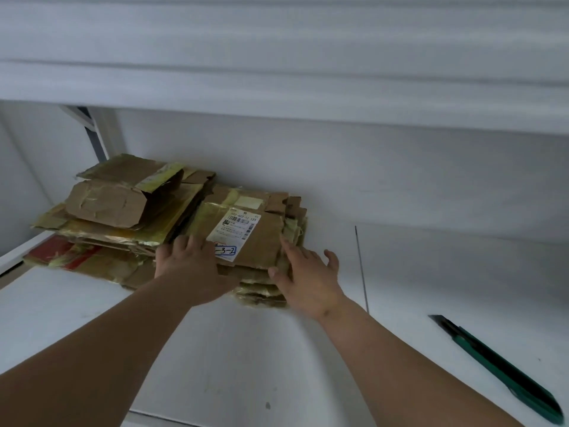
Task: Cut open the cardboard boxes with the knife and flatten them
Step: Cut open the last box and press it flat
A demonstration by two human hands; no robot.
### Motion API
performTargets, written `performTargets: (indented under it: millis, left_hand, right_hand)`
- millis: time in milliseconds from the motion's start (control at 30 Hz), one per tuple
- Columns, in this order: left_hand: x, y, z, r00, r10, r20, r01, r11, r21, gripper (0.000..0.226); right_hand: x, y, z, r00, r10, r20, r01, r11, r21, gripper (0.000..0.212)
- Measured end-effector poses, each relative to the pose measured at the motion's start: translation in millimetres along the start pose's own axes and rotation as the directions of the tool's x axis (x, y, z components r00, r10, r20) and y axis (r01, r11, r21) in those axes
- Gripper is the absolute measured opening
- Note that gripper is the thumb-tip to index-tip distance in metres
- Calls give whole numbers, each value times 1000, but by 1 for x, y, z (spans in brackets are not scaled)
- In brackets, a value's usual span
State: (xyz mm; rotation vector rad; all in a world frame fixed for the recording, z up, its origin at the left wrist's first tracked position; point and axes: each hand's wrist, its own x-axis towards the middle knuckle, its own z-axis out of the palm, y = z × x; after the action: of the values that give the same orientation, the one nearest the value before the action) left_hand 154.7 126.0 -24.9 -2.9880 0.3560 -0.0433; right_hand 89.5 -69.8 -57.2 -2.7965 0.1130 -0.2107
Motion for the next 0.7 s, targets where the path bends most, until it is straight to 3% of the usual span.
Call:
performTargets:
  millis: [167, 333, 567, 700]
  left_hand:
    - [-13, 31, -16, 990, 56, -127, -65, 995, -71, 81]
    - [-24, 80, -19, 955, 168, -246, -194, 978, -83, 72]
    - [-50, 169, -22, 944, 251, -212, -280, 953, -118, 65]
    - [-65, 229, -24, 949, 274, -156, -297, 943, -149, 65]
  right_hand:
    - [-22, 18, -7, 995, 32, -89, -29, 999, 36, 40]
    - [-54, 62, -16, 988, 105, -117, -113, 992, -63, 43]
    - [-111, 152, -56, 954, 286, -92, -299, 937, -183, 45]
    - [-146, 208, -83, 912, 408, 47, -387, 892, -235, 52]
